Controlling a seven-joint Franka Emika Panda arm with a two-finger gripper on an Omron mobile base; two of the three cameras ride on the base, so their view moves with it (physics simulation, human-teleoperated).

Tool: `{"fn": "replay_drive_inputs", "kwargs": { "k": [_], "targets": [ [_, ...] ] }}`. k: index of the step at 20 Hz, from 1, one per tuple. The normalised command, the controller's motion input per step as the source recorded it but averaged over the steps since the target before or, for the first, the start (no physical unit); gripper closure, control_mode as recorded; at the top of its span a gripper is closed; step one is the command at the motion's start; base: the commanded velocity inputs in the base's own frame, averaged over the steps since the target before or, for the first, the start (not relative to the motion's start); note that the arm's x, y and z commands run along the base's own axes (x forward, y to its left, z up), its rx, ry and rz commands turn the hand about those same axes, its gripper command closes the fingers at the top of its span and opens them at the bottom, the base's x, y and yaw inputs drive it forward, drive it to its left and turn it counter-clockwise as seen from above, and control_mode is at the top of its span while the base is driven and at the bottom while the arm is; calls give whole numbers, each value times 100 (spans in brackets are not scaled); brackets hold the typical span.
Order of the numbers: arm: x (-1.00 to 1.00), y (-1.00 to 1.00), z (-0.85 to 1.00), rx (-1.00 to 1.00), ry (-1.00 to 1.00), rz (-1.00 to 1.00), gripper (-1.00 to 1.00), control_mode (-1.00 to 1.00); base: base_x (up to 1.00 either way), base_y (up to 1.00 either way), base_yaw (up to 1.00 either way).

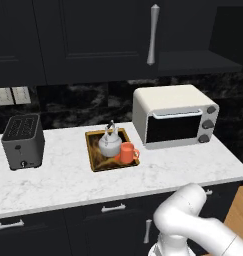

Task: Pick the kettle from the counter and place it on the tray. Then pick the mug from the cabinet and place it on the tray. Then close the cabinet doors.

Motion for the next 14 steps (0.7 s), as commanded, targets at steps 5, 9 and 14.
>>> {"fn": "replay_drive_inputs", "kwargs": {
  "k": [5, 9, 14],
  "targets": [
    [27, 89, 35, -12, 14, 6, 100, -100, 0, 0, 0],
    [56, 59, 30, -9, 26, 9, 100, -100, 0, 0, 0],
    [56, 58, 19, -11, 39, 7, 100, -100, 0, 0, 0]
  ]
}}
